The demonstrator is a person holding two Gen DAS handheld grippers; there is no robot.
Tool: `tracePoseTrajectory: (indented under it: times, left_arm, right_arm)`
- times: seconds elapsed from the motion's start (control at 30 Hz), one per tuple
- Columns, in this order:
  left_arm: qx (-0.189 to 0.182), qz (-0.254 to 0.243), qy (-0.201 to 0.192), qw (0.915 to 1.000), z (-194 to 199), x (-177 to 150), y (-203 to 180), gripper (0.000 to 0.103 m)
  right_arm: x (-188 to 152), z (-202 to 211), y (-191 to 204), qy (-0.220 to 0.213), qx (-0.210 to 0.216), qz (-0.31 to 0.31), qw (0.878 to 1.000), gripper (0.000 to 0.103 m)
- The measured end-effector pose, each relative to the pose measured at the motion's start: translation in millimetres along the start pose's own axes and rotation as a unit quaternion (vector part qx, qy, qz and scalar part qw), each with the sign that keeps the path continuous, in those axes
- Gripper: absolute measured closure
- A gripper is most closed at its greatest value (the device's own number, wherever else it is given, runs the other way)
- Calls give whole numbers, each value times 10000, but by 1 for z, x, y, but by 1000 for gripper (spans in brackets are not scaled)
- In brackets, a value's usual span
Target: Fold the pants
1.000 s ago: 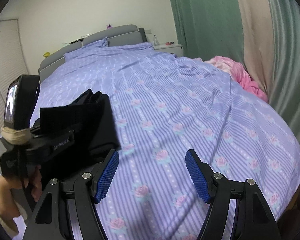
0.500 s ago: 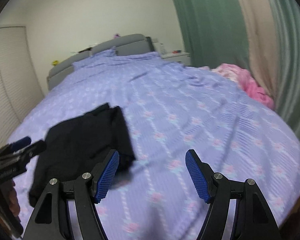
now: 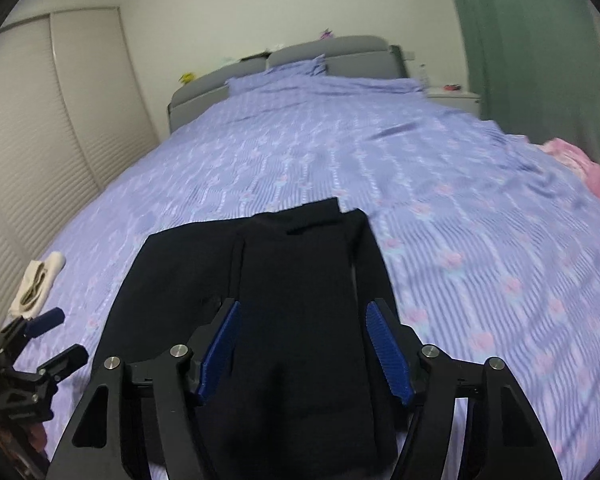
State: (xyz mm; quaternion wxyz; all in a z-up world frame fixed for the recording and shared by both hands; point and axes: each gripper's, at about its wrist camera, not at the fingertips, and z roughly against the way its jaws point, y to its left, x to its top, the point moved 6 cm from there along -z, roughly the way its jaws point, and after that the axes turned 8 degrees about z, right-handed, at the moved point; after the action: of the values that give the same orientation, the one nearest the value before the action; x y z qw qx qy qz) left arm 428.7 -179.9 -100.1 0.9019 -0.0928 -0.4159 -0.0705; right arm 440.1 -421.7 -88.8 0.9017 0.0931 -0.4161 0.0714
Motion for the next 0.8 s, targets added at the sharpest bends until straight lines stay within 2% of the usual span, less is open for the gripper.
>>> tracePoseTrajectory:
  times: [0.13, 0.3, 0.43, 0.47, 0.5, 0.8]
  left_arm:
    - [102, -55, 31, 9999, -19, 11, -4, 14]
    - [57, -82, 124, 9999, -34, 13, -7, 14]
    - [23, -11, 219, 9998, -41, 9, -5, 14]
    - [25, 12, 255, 9997, -43, 7, -4, 14]
    - [40, 41, 278, 9996, -44, 6, -2, 14]
    - [17, 178, 379, 9991, -48, -3, 3, 14]
  right_arm:
    - [13, -32, -11, 380, 136, -150, 9991, 49]
    - [21, -51, -22, 561, 98, -71, 9984, 50]
    - [14, -66, -25, 847, 298, -230, 9957, 50]
    - [12, -68, -25, 900, 320, -255, 9951, 53]
    - [10, -69, -25, 924, 364, -270, 9947, 63]
    - [18, -39, -1, 456, 475, 32, 9978, 64]
